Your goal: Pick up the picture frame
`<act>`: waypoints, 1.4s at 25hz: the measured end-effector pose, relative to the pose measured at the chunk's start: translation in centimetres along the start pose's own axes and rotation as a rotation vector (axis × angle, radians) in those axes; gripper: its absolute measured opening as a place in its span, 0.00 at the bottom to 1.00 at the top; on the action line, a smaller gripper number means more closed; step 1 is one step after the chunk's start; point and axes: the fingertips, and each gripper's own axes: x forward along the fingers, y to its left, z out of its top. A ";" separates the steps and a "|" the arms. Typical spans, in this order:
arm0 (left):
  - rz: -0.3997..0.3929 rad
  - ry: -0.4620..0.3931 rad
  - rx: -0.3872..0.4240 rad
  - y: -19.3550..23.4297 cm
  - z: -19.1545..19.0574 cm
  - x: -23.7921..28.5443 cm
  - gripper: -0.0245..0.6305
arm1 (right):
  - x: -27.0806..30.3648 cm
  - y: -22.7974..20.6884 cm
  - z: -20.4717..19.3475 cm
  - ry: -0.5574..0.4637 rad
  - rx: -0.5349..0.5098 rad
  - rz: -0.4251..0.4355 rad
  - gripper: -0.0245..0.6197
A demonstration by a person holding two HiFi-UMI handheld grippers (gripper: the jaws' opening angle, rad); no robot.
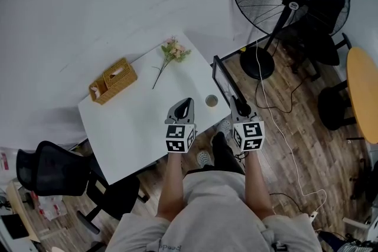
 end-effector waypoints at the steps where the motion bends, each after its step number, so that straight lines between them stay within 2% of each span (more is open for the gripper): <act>1: -0.003 -0.002 -0.005 0.0 -0.1 -0.1 0.07 | -0.1 0.0 -0.1 -0.001 0.002 0.001 0.08; 4: -0.020 -0.004 -0.023 -0.3 -0.5 0.0 0.07 | 0.0 0.0 -0.5 0.002 0.005 0.002 0.08; 13: -0.045 0.008 -0.011 -1.0 -0.8 0.4 0.08 | 0.2 0.3 -0.7 0.017 -0.007 0.030 0.08; 22: -0.027 0.032 -0.007 -0.7 -0.9 1.1 0.08 | 0.5 0.6 -0.6 0.021 -0.013 0.054 0.08; 27: -0.056 0.010 -0.020 -1.1 -0.3 1.0 0.08 | 0.5 0.5 -0.3 0.017 -0.008 0.059 0.08; 35: -0.066 0.021 -0.001 -1.4 -0.5 1.2 0.08 | 0.4 0.6 -0.3 0.021 -0.011 0.069 0.08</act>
